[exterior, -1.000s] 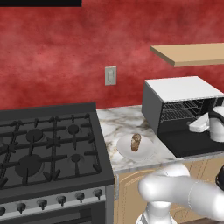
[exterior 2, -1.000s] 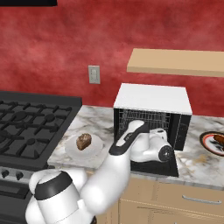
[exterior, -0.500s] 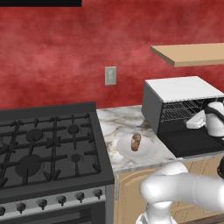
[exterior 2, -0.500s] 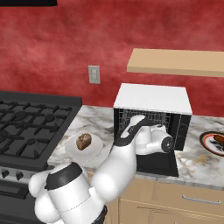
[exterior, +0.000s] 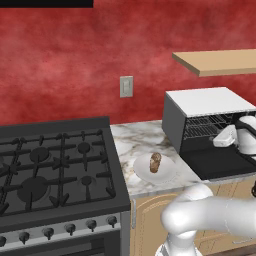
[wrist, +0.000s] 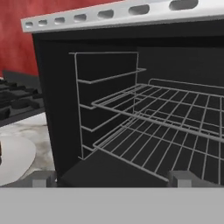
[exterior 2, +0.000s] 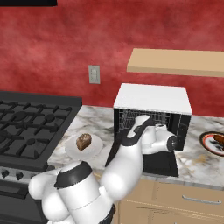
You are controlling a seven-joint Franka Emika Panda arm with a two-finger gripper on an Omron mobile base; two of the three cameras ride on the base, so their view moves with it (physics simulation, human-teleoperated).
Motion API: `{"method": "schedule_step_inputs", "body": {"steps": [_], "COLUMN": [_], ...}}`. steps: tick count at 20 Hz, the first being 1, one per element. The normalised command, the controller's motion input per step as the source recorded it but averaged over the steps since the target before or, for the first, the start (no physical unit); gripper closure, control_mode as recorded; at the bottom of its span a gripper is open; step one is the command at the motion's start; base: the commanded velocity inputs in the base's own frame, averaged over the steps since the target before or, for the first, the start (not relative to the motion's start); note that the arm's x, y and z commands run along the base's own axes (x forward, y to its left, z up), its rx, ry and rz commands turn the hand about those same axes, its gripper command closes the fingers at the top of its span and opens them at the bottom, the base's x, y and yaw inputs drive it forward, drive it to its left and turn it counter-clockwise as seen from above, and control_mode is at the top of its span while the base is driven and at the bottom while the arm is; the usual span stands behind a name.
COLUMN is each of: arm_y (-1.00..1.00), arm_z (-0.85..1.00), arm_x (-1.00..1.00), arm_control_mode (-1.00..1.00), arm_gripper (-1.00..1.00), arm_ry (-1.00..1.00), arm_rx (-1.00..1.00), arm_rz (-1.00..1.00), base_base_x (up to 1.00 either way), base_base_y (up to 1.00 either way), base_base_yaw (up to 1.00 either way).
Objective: Open the toaster oven door. Place the bread on the bottom rack in the toaster oven and place the chicken drumstick on the top rack.
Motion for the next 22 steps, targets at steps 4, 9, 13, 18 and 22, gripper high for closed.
{"method": "schedule_step_inputs", "body": {"steps": [4,9,13,18,22], "arm_y": [0.05,0.13,0.22,0.12,0.00], "arm_z": [-0.12,-0.10,-0.08,-0.07,0.00], "arm_x": [0.01,0.07,0.08,0.11,0.24], "arm_control_mode": [-1.00,-1.00,-1.00,-1.00,-1.00], "arm_gripper": [-1.00,-1.00,-1.00,-1.00,-1.00], "arm_ry": [0.00,0.00,0.00,0.00,0.00], "arm_rx": [0.04,0.02,0.00,0.00,0.00], "arm_rz": [0.00,0.00,0.00,-0.01,-0.01], "base_base_x": [0.00,0.00,0.00,0.00,0.00], "base_base_y": [0.00,0.00,0.00,0.00,0.00], "base_base_yaw": [0.00,0.00,0.00,0.00,0.00]}}
